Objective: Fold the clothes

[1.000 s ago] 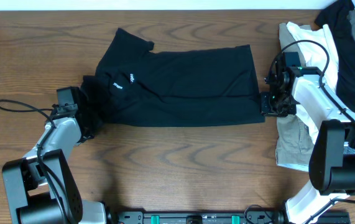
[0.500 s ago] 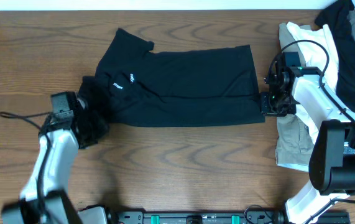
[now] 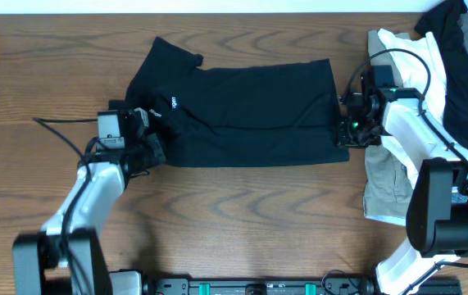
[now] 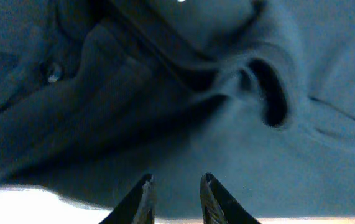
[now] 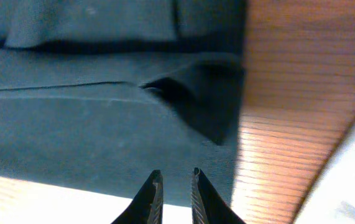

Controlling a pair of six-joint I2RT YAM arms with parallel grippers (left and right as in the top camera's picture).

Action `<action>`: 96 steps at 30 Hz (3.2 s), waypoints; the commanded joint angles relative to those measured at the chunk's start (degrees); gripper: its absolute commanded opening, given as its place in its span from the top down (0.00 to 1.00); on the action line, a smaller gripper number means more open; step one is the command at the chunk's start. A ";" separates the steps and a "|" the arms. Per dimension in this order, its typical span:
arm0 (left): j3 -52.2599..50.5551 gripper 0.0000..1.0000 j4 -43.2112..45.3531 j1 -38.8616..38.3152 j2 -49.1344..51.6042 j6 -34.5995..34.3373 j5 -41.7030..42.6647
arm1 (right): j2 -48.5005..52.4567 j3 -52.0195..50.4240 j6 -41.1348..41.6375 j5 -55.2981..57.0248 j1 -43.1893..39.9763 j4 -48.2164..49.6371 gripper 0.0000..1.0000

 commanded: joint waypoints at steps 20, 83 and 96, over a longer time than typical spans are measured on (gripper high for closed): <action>0.24 0.73 -0.98 -0.02 14.67 0.96 -5.55 | 3.56 -0.22 -2.32 -1.20 4.31 3.04 0.85; 0.13 0.65 -5.99 -0.04 14.69 0.55 -8.98 | -3.06 1.29 2.23 3.45 0.02 -1.95 0.86; 0.13 0.63 -8.26 -0.04 14.71 0.57 -8.96 | 7.67 0.79 1.11 3.54 1.49 0.11 0.87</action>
